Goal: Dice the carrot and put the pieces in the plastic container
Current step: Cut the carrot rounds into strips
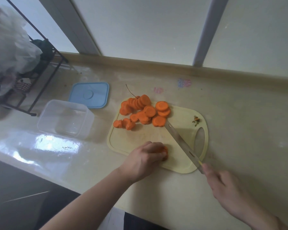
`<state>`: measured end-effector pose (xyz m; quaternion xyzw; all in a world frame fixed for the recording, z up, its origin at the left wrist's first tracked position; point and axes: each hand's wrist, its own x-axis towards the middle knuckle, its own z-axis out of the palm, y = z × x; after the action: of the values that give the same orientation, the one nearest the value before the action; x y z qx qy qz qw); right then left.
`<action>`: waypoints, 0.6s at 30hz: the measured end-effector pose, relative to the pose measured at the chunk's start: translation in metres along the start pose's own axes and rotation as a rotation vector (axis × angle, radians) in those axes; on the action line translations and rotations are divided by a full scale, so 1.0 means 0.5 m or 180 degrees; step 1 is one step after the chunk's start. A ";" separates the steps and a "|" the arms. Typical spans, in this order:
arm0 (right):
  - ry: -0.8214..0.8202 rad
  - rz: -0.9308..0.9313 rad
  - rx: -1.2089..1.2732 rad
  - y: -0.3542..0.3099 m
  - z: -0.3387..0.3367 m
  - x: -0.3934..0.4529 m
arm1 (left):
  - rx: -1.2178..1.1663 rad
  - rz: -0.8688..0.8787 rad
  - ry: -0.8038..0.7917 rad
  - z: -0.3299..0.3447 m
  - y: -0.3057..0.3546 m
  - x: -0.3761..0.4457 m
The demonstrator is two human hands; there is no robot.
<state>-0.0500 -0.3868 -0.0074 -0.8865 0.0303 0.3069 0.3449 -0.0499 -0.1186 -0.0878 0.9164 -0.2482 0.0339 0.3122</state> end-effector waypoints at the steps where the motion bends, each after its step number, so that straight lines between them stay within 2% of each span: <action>1: -0.0006 -0.0010 0.0007 -0.001 0.000 0.001 | -0.0016 -0.0118 0.0101 0.009 0.006 -0.004; 6: -0.0062 -0.0005 0.0013 -0.008 0.001 0.008 | 0.0056 -0.0465 0.0529 0.039 0.038 -0.012; 12: -0.0057 -0.0118 0.0033 -0.009 -0.005 0.010 | 0.0555 -0.0060 0.0484 0.029 0.020 -0.023; 18: -0.0021 -0.0142 -0.0005 0.003 -0.001 0.012 | 0.0127 -0.0527 0.0752 0.028 0.027 -0.007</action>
<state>-0.0454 -0.3870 -0.0113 -0.8863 0.0092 0.3020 0.3510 -0.0606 -0.1346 -0.0923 0.9294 -0.1326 0.1206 0.3228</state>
